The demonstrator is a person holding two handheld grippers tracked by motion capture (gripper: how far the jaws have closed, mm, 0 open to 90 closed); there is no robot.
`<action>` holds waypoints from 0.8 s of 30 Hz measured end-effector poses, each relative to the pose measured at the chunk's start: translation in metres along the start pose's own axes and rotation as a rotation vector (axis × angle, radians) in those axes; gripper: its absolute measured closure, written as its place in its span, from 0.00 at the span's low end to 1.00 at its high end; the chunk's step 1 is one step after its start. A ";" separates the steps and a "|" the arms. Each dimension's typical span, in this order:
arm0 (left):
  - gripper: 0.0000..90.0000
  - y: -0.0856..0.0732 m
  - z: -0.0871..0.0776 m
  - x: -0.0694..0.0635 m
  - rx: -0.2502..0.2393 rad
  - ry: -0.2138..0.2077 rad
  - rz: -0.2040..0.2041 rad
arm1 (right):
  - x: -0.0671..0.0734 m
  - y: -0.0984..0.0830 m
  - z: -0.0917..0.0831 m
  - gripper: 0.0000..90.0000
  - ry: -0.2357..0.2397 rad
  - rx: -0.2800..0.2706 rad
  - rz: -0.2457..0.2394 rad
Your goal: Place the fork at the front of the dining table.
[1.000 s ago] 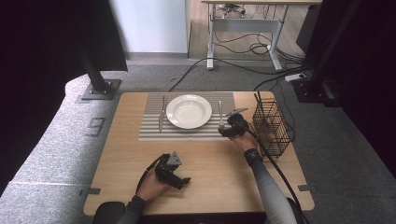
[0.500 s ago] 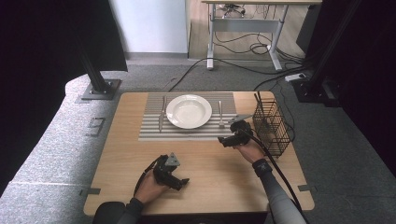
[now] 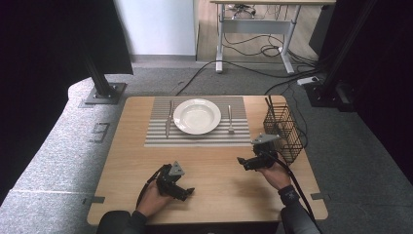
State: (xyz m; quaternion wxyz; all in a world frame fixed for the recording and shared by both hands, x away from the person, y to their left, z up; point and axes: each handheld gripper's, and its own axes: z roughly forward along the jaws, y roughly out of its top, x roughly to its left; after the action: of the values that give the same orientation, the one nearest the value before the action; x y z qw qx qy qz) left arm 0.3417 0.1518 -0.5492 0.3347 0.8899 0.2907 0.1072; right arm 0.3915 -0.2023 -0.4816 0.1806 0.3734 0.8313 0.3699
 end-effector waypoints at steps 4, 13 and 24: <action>0.01 0.000 0.000 0.000 0.000 0.000 0.000 | -0.001 -0.018 -0.002 0.02 -0.020 0.001 0.003; 0.01 0.000 0.000 0.000 0.000 0.000 0.000 | 0.005 -0.049 0.004 0.02 -0.023 0.006 -0.025; 0.01 0.000 0.000 0.000 0.000 0.000 0.000 | -0.001 -0.081 0.023 0.00 0.020 0.051 0.024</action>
State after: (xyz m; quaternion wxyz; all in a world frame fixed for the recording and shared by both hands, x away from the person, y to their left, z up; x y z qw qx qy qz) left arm 0.3415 0.1518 -0.5492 0.3346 0.8899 0.2909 0.1073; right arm 0.3662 -0.2285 -0.5569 0.1581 0.3840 0.8378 0.3545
